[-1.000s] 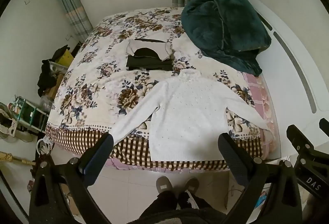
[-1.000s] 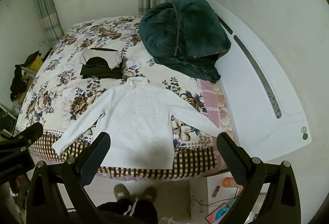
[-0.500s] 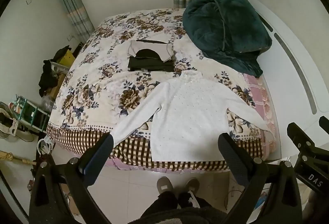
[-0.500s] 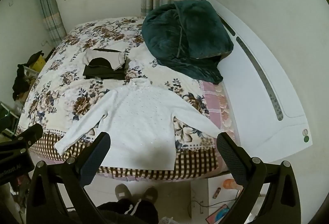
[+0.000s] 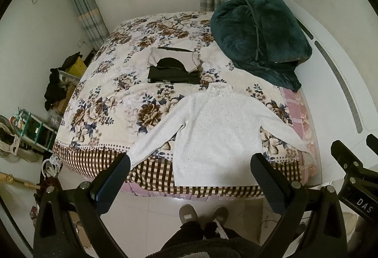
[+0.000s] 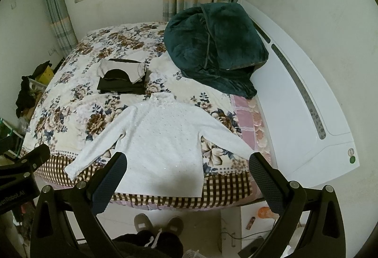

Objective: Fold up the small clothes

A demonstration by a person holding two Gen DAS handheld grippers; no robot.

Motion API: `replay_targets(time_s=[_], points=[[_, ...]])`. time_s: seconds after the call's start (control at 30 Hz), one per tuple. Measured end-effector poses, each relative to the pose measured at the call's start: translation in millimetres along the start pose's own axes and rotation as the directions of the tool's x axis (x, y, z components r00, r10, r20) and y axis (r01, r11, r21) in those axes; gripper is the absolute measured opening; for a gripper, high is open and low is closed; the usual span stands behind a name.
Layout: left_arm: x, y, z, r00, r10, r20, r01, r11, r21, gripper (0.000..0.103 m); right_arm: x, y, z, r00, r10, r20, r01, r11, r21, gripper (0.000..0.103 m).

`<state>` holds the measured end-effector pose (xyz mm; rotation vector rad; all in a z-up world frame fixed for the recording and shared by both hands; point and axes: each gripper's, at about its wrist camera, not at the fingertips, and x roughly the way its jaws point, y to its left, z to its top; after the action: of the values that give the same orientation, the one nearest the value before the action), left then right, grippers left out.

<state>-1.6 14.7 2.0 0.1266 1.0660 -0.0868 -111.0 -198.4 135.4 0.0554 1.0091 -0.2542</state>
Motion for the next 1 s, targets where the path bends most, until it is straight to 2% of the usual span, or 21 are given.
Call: replay_targets(time_s=[1.0], points=[[-8.9, -0.7, 6.0, 1.000, -0.007, 0.004, 0.007, 1.000, -0.009, 0.103, -9.5, 6.5, 3.9, 1.000, 0.012, 0.017, -0.011, 1.000, -0.015, 0.103]])
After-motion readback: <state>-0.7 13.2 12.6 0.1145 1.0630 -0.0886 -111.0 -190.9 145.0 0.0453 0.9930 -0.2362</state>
